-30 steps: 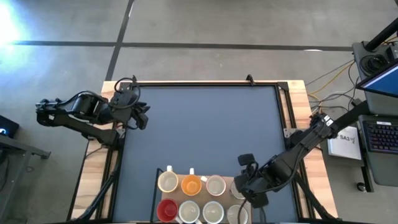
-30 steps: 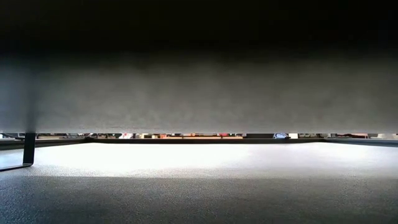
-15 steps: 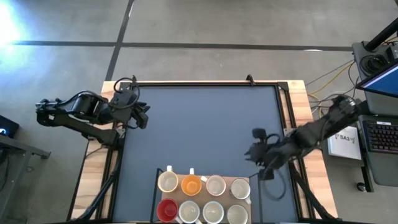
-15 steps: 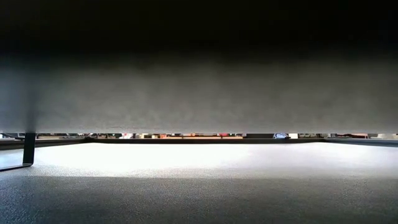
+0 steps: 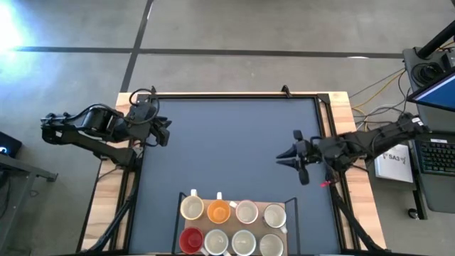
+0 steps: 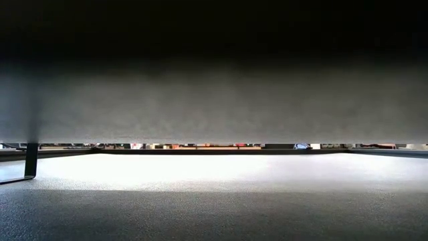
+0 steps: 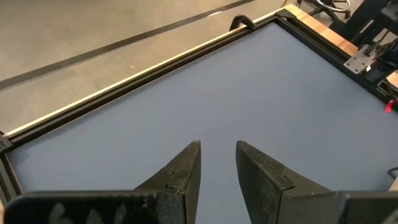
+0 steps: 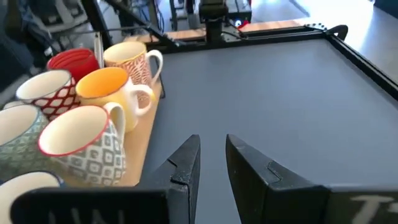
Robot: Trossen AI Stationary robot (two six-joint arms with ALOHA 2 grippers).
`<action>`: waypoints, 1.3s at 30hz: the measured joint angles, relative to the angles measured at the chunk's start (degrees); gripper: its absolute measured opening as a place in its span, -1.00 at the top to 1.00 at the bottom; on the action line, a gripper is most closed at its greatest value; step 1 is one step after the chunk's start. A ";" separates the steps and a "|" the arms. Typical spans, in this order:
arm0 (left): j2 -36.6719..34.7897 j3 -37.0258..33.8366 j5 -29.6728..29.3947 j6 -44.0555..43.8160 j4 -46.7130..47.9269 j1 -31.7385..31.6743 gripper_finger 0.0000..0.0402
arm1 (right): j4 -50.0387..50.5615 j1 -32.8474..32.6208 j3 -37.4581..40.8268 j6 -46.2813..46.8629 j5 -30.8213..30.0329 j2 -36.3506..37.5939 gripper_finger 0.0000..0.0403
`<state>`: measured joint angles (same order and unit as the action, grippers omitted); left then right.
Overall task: Place coffee mugs
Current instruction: Return to Home Position
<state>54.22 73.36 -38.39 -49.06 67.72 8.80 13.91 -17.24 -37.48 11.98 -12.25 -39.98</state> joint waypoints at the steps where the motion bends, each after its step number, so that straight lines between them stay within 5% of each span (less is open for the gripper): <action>1: 0.01 0.00 -0.02 -0.02 0.00 0.02 0.58 | -1.66 0.92 1.69 0.00 0.66 0.91 0.67; 13: 0.02 0.00 -0.07 -1.03 -0.02 0.02 0.58 | -10.89 9.18 15.27 3.44 2.45 9.47 0.67; 23: 0.02 0.00 -0.07 -1.03 -0.02 0.02 0.58 | -29.46 13.13 27.81 8.06 3.91 9.93 0.67; 39: 1.69 0.02 -0.07 -1.81 -0.03 0.02 0.58 | -39.70 19.34 36.77 14.23 4.74 9.91 0.67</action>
<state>55.90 73.38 -38.47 -50.87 67.70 8.82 -25.79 2.09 -0.71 26.21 -7.51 -30.06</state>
